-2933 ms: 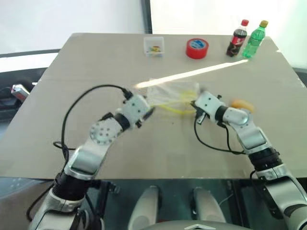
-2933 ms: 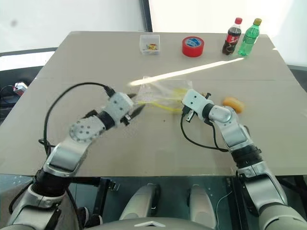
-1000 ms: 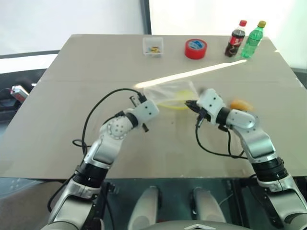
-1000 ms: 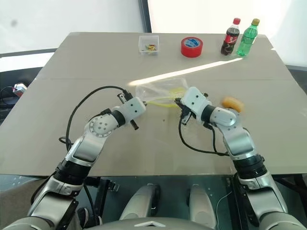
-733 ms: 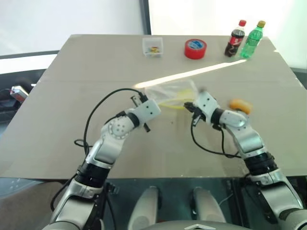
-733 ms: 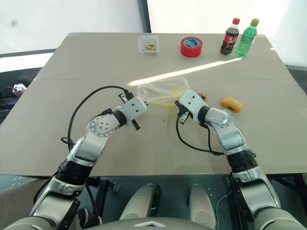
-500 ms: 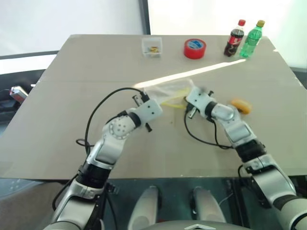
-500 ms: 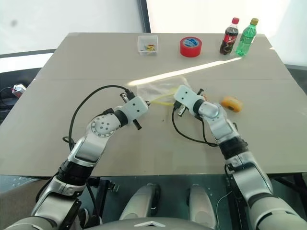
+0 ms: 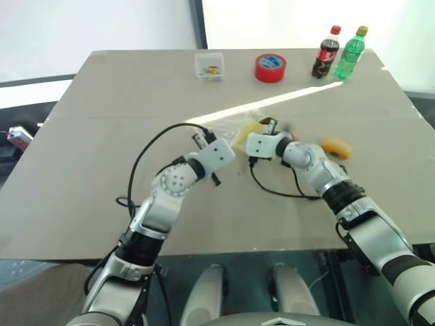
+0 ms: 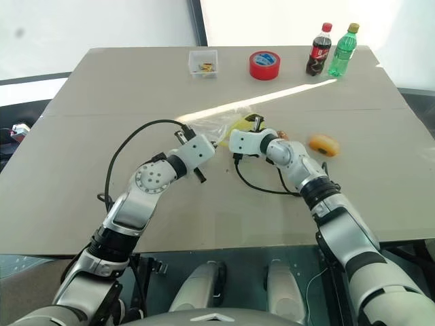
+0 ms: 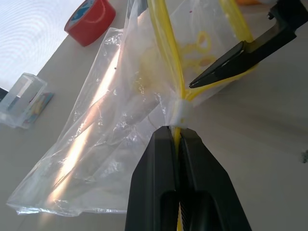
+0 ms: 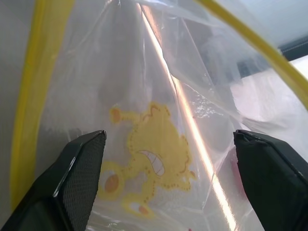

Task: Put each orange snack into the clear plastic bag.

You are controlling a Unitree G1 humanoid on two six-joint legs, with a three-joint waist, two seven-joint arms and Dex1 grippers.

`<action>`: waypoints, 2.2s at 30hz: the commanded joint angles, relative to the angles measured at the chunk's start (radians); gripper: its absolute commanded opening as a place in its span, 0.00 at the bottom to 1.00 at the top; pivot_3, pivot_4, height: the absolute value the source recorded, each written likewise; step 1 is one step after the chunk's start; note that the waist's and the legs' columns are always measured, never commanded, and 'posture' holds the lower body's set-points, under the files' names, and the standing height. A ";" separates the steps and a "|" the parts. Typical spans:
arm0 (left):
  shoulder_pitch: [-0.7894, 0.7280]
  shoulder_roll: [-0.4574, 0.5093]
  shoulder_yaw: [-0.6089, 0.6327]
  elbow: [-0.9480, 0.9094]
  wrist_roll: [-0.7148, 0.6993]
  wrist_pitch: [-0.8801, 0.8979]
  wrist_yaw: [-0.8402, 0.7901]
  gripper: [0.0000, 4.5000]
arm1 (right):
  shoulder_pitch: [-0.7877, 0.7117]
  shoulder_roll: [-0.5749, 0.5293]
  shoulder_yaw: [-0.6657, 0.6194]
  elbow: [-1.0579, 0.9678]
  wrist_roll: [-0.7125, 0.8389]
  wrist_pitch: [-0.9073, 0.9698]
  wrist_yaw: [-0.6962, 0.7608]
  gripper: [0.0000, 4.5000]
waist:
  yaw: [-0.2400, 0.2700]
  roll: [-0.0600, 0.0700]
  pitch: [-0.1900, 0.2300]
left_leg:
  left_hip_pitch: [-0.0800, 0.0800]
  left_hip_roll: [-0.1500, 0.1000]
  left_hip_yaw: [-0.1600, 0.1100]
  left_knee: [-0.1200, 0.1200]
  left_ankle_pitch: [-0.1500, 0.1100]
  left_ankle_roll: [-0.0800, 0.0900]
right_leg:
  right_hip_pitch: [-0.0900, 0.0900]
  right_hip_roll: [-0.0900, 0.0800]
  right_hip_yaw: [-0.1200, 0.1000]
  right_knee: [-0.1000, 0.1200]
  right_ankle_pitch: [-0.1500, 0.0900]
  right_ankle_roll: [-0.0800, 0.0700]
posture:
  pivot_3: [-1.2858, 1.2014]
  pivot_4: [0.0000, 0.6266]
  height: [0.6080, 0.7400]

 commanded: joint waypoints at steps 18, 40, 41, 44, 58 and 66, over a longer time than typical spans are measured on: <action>-0.024 -0.006 0.050 0.000 0.026 0.099 0.093 0.00 | 0.442 -0.018 -0.432 -0.915 0.468 0.910 0.149 0.99 | 0.003 0.000 0.000 | 0.001 0.000 -0.002 0.001 0.000 0.000 | 0.000 0.000 0.000 0.002 0.000 0.000 | 0.52 0.24 1.00; -0.033 -0.029 0.032 0.015 0.025 0.088 0.089 0.00 | 0.414 0.040 -0.458 -0.820 0.546 0.968 0.042 0.47 | 0.004 0.000 0.000 | 0.000 0.000 -0.001 0.001 0.000 0.000 | 0.000 0.000 0.000 0.002 0.000 0.000 | 0.52 0.24 1.00; -0.033 -0.030 0.031 0.015 0.025 0.087 0.089 0.00 | 0.411 0.043 -0.459 -0.818 0.551 0.960 0.040 0.37 | 0.004 0.000 0.000 | 0.000 0.000 0.000 0.001 0.000 0.000 | 0.000 0.000 0.000 0.002 0.000 0.000 | 0.52 0.24 1.00; -0.033 -0.029 0.031 0.018 0.024 0.084 0.087 0.00 | 0.407 0.042 -0.448 -0.809 0.558 0.946 0.041 0.05 | 0.004 0.000 0.000 | 0.000 0.000 -0.001 0.001 0.000 0.000 | 0.000 0.000 0.000 0.002 0.000 0.000 | 0.52 0.24 1.00; -0.033 -0.034 0.021 0.031 0.027 0.073 0.092 0.00 | 0.417 -0.027 -0.361 -0.998 0.714 1.034 0.245 0.01 | 0.003 0.000 0.000 | 0.000 0.000 -0.002 0.001 0.000 0.000 | 0.000 0.000 -0.001 0.001 0.000 0.000 | 0.52 0.24 1.00; -0.033 -0.037 0.009 0.022 0.018 0.032 0.081 0.00 | 0.376 -0.007 -0.341 -0.945 0.724 1.064 0.220 0.01 | 0.004 0.000 0.000 | 0.000 0.000 -0.002 0.001 0.000 0.000 | 0.000 0.000 -0.001 0.001 0.000 0.000 | 0.52 0.24 1.00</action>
